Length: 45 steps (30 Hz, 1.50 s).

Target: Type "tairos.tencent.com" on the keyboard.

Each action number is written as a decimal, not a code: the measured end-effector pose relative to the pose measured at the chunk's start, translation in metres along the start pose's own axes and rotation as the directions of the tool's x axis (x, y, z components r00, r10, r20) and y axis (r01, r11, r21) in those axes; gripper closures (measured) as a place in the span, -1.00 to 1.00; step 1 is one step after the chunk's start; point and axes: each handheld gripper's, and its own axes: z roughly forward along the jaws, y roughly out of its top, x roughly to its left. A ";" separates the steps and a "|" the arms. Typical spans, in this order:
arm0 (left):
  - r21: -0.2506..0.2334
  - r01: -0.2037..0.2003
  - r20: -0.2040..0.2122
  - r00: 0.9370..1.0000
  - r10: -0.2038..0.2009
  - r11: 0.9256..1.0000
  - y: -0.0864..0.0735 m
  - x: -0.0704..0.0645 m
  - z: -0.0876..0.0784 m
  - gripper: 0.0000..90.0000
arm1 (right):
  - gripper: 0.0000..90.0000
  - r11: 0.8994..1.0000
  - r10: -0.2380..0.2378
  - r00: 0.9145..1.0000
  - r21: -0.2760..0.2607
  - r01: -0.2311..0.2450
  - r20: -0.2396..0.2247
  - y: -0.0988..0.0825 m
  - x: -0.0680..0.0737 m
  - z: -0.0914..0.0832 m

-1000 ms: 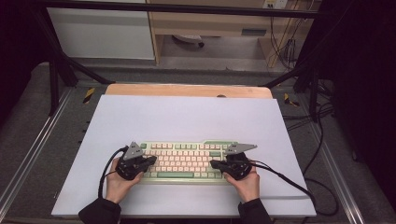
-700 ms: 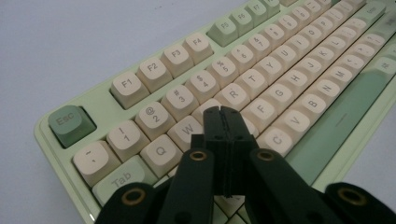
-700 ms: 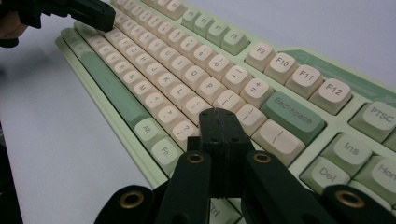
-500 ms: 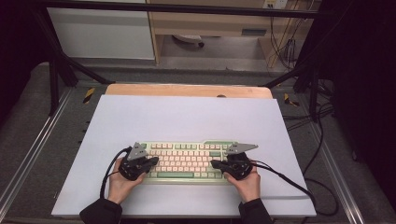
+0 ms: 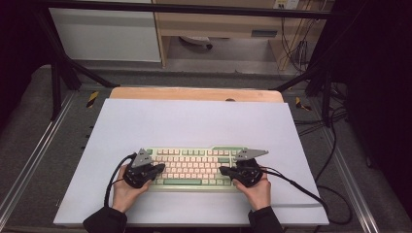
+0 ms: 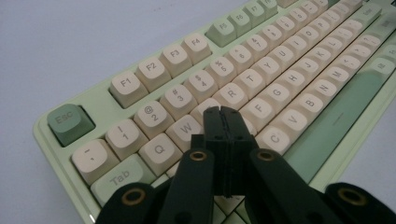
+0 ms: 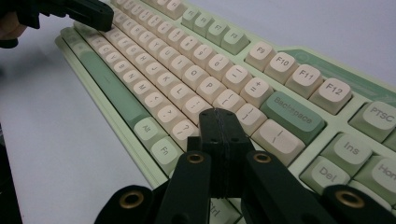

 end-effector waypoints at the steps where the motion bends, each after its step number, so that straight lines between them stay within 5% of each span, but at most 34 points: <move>1: 0.001 0.001 -0.001 1.000 -0.001 1.000 0.000 0.000 0.000 1.00 | 1.00 1.000 0.002 1.000 0.000 -0.002 -0.001 0.000 0.000 0.000; 27: -0.021 0.015 0.001 1.000 -0.015 1.000 -0.007 0.006 -0.019 0.99 | 1.00 1.000 -0.003 1.000 -0.008 0.003 -0.025 0.006 0.008 0.006; 45: -0.018 0.016 0.010 1.000 -0.016 1.000 -0.007 0.005 -0.017 0.99 | 1.00 1.000 -0.020 0.998 0.012 0.020 -0.056 0.007 0.022 0.028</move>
